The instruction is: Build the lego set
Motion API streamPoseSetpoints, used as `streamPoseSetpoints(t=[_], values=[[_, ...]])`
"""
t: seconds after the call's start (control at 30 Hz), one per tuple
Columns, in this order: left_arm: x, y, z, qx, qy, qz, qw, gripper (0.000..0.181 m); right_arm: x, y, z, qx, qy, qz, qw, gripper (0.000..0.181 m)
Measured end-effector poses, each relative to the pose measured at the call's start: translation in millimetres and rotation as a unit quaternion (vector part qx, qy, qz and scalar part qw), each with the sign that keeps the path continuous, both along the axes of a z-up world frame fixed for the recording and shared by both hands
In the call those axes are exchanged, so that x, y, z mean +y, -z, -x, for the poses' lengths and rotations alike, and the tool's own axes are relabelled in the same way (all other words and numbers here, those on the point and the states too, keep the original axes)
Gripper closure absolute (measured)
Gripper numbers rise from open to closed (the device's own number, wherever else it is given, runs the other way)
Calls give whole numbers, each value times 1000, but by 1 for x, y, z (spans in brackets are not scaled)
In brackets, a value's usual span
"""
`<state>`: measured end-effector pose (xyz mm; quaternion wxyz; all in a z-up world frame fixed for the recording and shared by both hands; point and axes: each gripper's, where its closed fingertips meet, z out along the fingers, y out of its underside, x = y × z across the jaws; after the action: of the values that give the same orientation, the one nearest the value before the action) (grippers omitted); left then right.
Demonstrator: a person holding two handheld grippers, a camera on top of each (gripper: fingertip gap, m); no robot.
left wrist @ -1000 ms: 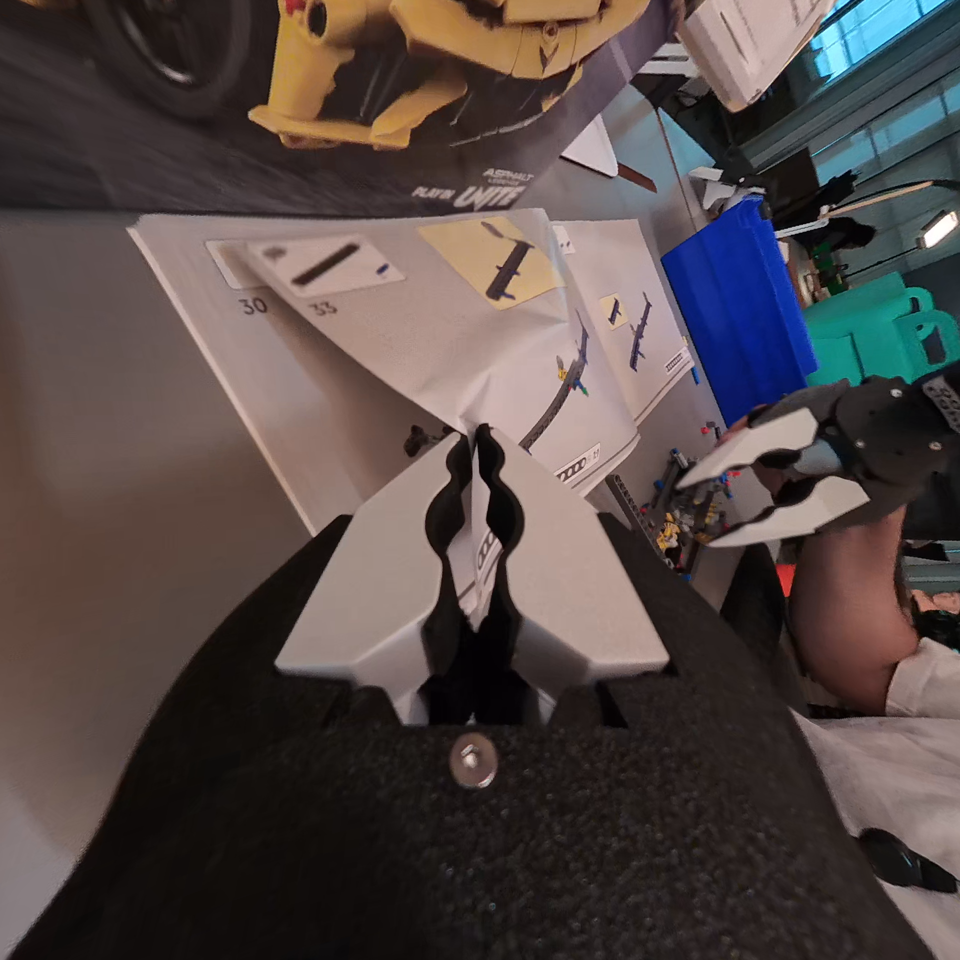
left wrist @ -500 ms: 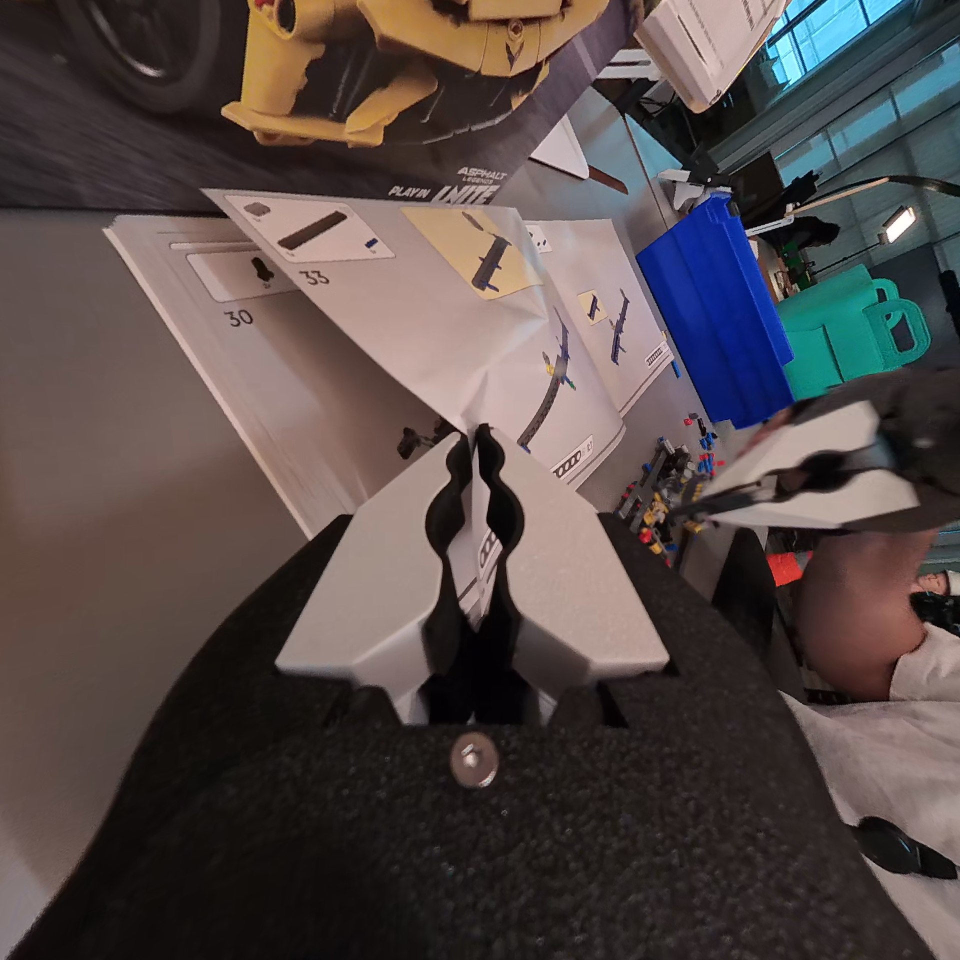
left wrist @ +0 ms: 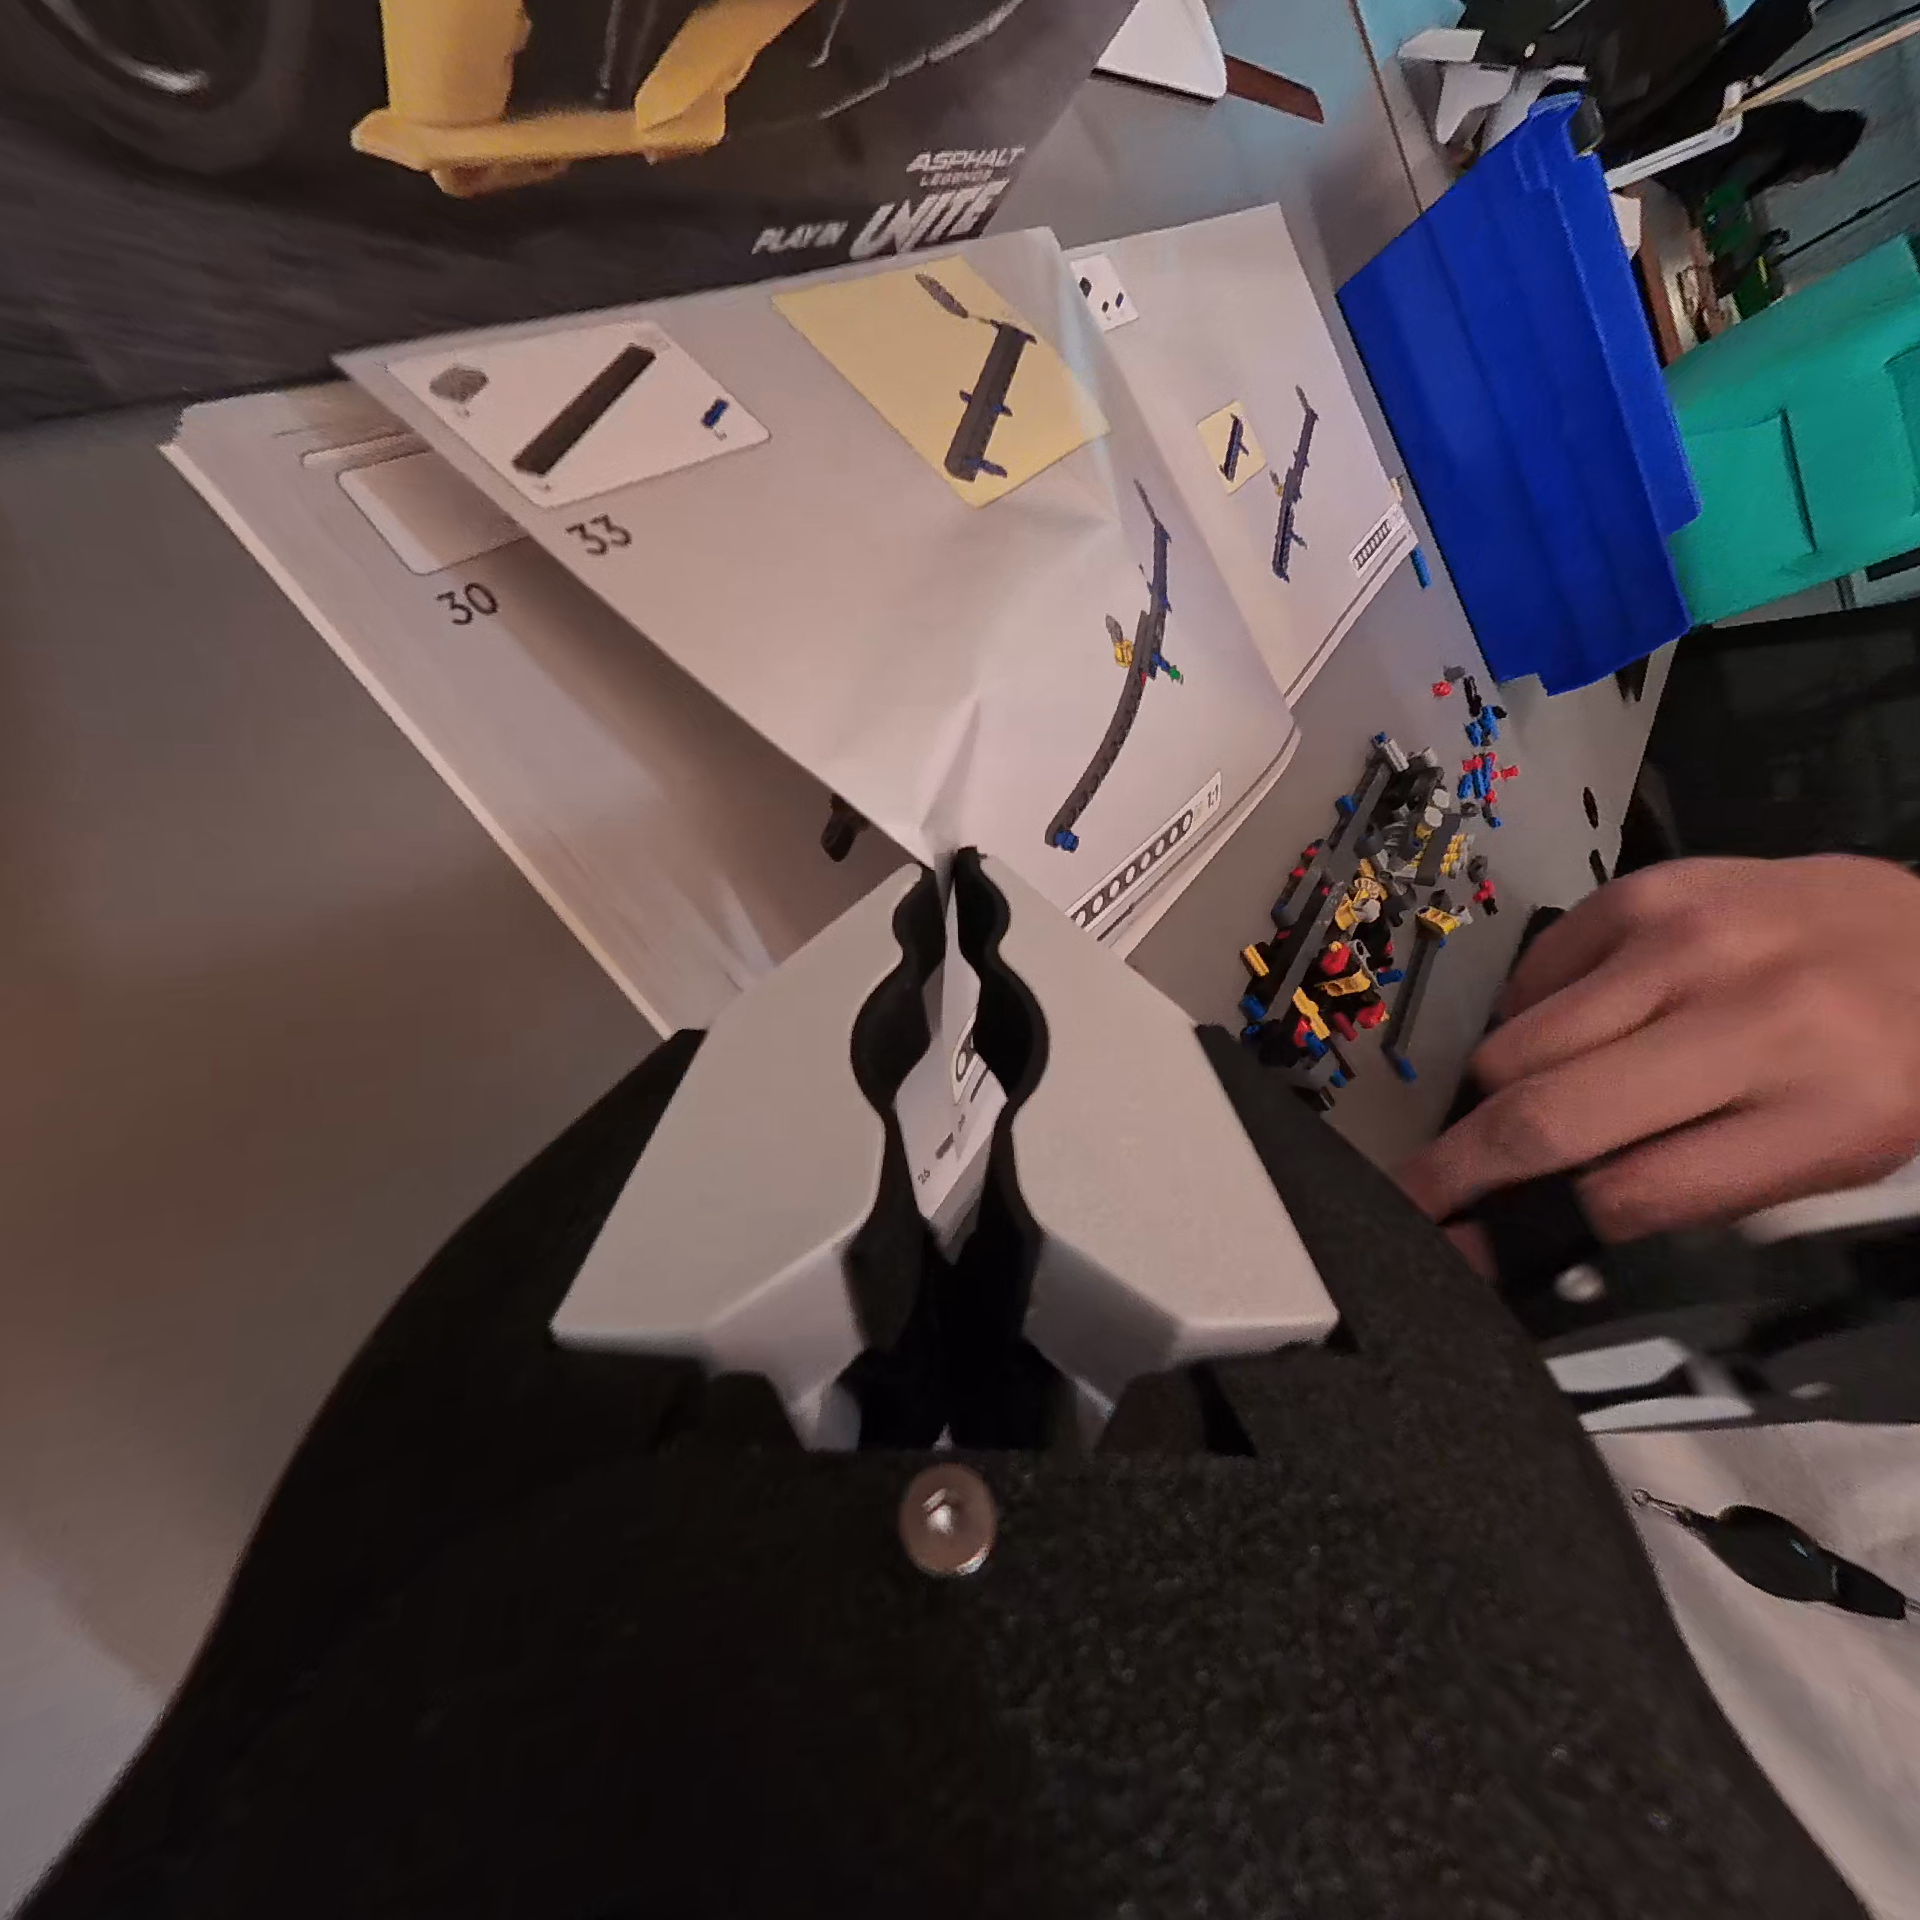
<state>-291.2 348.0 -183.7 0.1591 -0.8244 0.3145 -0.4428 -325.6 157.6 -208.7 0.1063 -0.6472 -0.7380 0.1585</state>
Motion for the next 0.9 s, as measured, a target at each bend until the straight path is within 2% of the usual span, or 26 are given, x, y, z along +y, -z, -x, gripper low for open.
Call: streamPoseSetpoints(t=[0.1, 0.23, 0.3, 0.37, 0.43, 0.5, 0.57, 0.63, 0.67, 0.77, 0.9], values=[[0, -1, 1, -5, -1, 3, 1000, 181, -4, 19, 6, -32, -52, 2, 998, 176], [-2, 1, 4, -9, -9, 3, 1000, 181, 1, 26, 10, -34, -72, -21, 997, 175], [-5, 4, 4, -8, -11, 4, 1000, 181, 3, 25, 12, -19, -58, -22, 998, 175], [-6, 6, 6, -9, -13, 10, 1000, 181, 7, 21, 9, -1, -16, -27, 1000, 157], [-6, 8, 9, -14, -19, 19, 1000, 181, 5, 1, -3, 59, 36, -6, 998, 154], [-5, 8, 12, -18, -24, 25, 999, 181, 16, -28, -30, 147, 105, -4, 983, 154], [-4, 8, 15, -21, -27, 33, 999, 181, 48, -53, -79, 217, 205, -30, 954, 160], [-3, 8, 15, -25, -25, 42, 998, 181, 95, -58, -146, 237, 314, -84, 916, 173], [-3, 8, 14, -23, -23, 43, 999, 181, 112, -53, -174, 234, 350, -97, 902, 170], [-3, 11, 14, -4, -17, 34, 999, 181, 132, -30, -216, 213, 372, -109, 897, 178], [-7, 18, 17, 27, -14, 21, 999, 181, 128, -1, -213, 177, 353, -83, 915, 181]])
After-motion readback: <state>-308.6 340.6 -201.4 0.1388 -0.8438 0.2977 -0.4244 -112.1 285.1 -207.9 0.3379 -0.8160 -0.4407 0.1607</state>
